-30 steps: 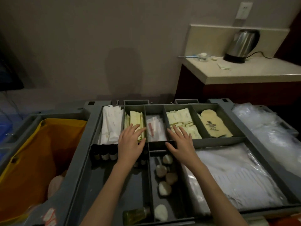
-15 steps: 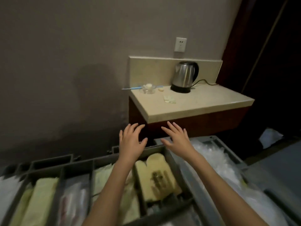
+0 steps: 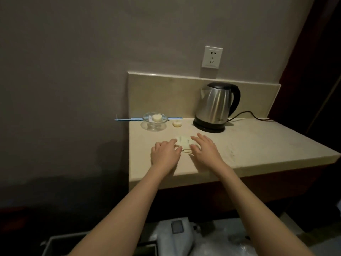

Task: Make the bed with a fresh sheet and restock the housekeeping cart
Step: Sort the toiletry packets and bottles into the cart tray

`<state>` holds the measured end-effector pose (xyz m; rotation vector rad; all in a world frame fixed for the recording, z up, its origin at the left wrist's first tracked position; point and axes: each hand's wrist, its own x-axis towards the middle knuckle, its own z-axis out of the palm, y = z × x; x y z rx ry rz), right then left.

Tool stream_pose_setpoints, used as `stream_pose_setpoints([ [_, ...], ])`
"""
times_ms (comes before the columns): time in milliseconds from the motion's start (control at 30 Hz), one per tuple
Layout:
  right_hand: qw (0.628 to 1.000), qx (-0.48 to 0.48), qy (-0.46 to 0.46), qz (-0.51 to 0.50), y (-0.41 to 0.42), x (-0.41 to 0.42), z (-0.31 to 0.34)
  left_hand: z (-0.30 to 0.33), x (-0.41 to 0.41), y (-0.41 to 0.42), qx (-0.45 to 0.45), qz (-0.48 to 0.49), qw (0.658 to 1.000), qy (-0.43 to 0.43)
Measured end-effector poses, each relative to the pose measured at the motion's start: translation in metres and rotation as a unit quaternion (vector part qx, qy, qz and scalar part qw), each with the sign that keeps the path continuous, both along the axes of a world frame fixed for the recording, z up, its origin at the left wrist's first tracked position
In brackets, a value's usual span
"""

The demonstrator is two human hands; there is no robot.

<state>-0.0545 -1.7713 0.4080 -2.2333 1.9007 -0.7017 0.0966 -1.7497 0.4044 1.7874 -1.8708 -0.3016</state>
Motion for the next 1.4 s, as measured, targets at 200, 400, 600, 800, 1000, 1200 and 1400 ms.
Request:
stream_pose_setpoints([
  [200, 0.999, -0.024, -0.029, 0.022, -0.072, -0.005, 0.000, 0.001, -0.016, -0.057, 0.012, 0.038, 0.997, 0.063],
  [400, 0.996, -0.041, -0.050, 0.061, -0.127, 0.014, 0.007, 0.007, 0.036, -0.076, -0.017, 0.062, 0.968, 0.244],
  [600, 0.993, 0.048, -0.073, 0.074, -0.166, 0.050, 0.004, 0.005, 0.068, -0.065, -0.025, 0.040, 0.932, 0.358],
  [800, 0.984, -0.006, -0.160, 0.071, -0.160, 0.061, -0.001, 0.001, 0.076, -0.052, 0.003, 0.061, 0.910, 0.411],
  [1000, 0.938, 0.038, -0.286, 0.192, -0.097, 0.070, 0.036, 0.011, 0.074, -0.047, 0.019, 0.068, 0.857, 0.510],
  [1200, 0.924, 0.066, -0.256, 0.278, -0.059, 0.098, 0.034, 0.033, 0.060, -0.032, 0.084, 0.053, 0.720, 0.687],
  [1400, 0.959, 0.009, -0.186, 0.216, -0.094, 0.089, 0.032, 0.028, 0.081, -0.035, 0.048, 0.101, 0.697, 0.709],
])
